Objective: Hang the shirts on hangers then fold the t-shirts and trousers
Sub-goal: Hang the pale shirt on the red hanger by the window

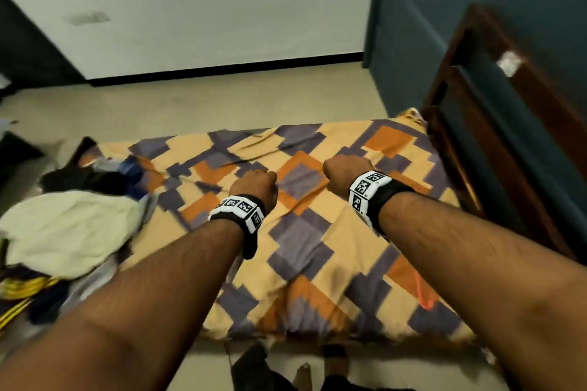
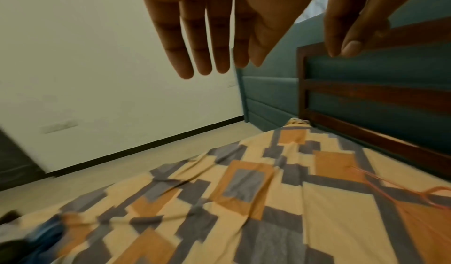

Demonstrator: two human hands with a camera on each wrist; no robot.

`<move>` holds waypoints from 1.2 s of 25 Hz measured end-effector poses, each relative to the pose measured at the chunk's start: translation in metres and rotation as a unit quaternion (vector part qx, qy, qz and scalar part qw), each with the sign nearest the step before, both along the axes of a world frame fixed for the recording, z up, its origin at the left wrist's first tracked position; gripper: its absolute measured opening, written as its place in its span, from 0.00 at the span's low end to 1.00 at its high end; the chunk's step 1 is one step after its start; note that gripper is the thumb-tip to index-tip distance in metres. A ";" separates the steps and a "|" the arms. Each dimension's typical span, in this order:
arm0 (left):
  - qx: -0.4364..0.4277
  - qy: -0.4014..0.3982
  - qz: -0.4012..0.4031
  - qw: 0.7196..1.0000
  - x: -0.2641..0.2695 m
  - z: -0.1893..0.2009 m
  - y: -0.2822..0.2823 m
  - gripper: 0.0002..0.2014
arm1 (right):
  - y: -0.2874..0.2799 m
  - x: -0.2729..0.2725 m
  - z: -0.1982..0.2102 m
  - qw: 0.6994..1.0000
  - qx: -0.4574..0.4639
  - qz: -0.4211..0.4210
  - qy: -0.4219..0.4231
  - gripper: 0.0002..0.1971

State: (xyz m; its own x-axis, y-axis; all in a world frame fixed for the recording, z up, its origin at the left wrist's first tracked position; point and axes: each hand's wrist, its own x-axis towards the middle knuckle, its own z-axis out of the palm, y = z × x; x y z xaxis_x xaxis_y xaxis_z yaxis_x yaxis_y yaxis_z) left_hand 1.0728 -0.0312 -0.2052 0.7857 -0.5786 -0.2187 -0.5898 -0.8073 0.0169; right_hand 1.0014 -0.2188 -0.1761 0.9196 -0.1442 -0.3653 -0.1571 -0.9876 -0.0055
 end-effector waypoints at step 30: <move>-0.006 0.153 0.423 0.893 0.229 -0.145 0.652 0.10 | 0.625 0.390 -0.154 0.913 -0.005 0.396 0.097 0.08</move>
